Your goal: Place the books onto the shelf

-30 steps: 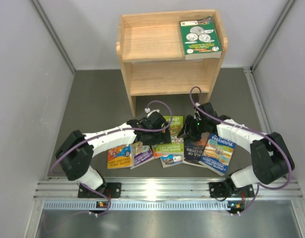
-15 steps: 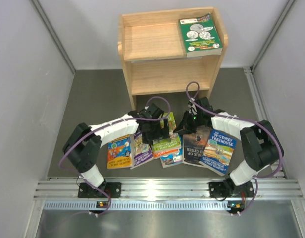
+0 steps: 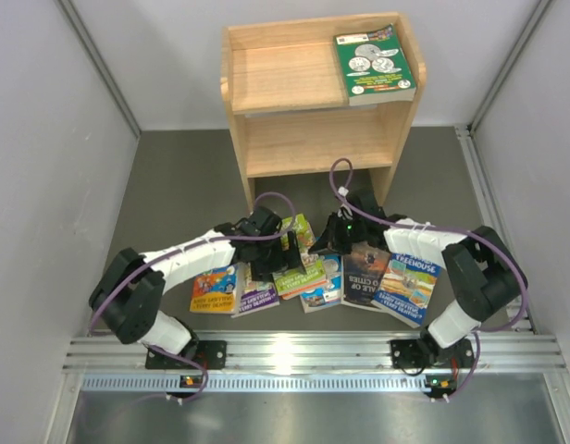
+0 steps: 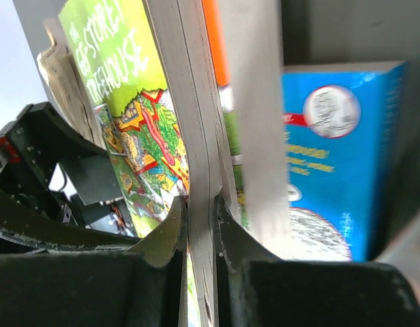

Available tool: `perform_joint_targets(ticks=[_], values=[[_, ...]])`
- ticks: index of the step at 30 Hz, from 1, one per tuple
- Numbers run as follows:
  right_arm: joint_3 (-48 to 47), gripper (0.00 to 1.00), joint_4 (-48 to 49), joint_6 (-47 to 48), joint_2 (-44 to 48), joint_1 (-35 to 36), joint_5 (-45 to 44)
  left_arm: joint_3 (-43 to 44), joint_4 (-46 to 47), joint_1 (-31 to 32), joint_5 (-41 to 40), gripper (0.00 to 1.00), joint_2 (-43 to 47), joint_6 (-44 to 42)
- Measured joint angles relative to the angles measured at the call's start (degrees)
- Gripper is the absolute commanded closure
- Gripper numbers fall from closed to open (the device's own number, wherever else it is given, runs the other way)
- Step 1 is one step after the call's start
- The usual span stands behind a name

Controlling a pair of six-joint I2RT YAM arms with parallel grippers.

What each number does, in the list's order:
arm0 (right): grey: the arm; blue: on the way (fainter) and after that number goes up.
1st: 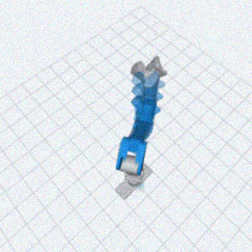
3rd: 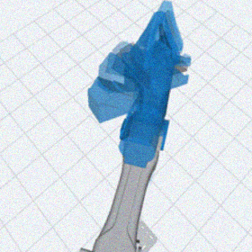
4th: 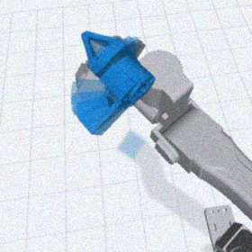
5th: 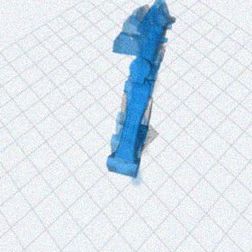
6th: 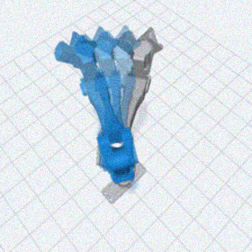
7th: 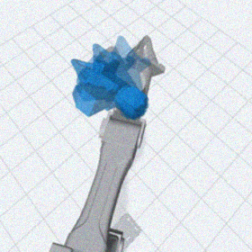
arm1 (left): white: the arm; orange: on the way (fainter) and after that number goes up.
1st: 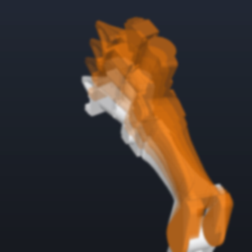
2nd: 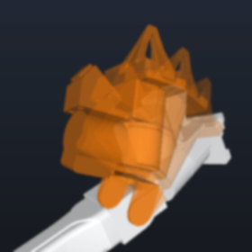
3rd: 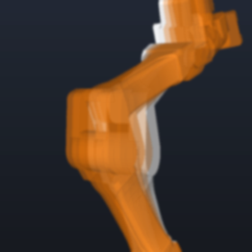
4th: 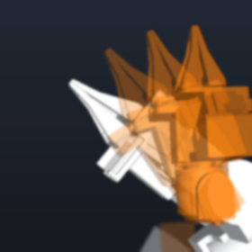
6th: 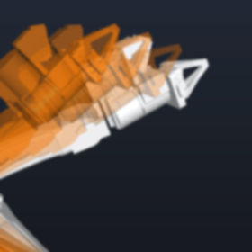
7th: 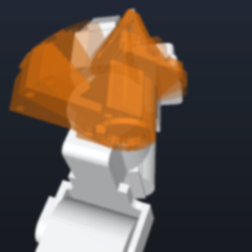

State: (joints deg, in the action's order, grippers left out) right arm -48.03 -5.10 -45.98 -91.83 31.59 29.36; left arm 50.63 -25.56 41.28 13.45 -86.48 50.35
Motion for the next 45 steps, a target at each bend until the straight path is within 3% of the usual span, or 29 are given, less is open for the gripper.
perform_joint_targets(ticks=[8,14,23,26,32,35,38,42,43,45], values=[[4.24,1.00,6.01,-3.30,2.36,6.23,-2.75,-12.79,5.01,0.63,-1.75,0.07,12.09,5.97],[10.69,1.00,10.34,-7.32,6.93,8.96,-3.17,-20.02,6.73,1.79,-4.72,0.35,21.16,11.85],[15.85,1.00,10.21,-11.21,13.25,9.94,-4.61,-20.94,4.57,2.56,-10.21,0.69,29.14,15.43],[16.17,1.00,8.94,-11.30,14.67,10.03,-5.22,-20.55,4.98,3.41,-10.40,0.71,29.88,15.80],[16.20,1.00,2.10,-11.30,20.24,10.14,-7.69,-16.85,4.52,8.79,-13.90,0.51,27.74,15.98],[16.20,1.00,-0.66,-11.43,22.47,10.32,-8.33,-15.30,4.20,11.93,-17.29,0.51,26.56,16.02],[16.20,1.00,-2.78,-11.85,24.11,10.40,-8.72,-14.95,4.09,14.10,-19.71,0.61,26.45,16.28],[16.55,1.00,-4.92,-12.28,27.15,10.67,-9.92,-13.77,4.04,15.50,-21.44,0.84,26.49,16.63],[16.87,1.00,-5.27,-12.41,28.24,10.67,-10.23,-13.20,4.02,15.63,-21.68,1.00,26.49,16.63],[17.66,1.00,-6.21,-13.05,31.23,10.69,-10.88,-11.74,4.09,15.87,-22.16,1.00,26.62,16.59]])
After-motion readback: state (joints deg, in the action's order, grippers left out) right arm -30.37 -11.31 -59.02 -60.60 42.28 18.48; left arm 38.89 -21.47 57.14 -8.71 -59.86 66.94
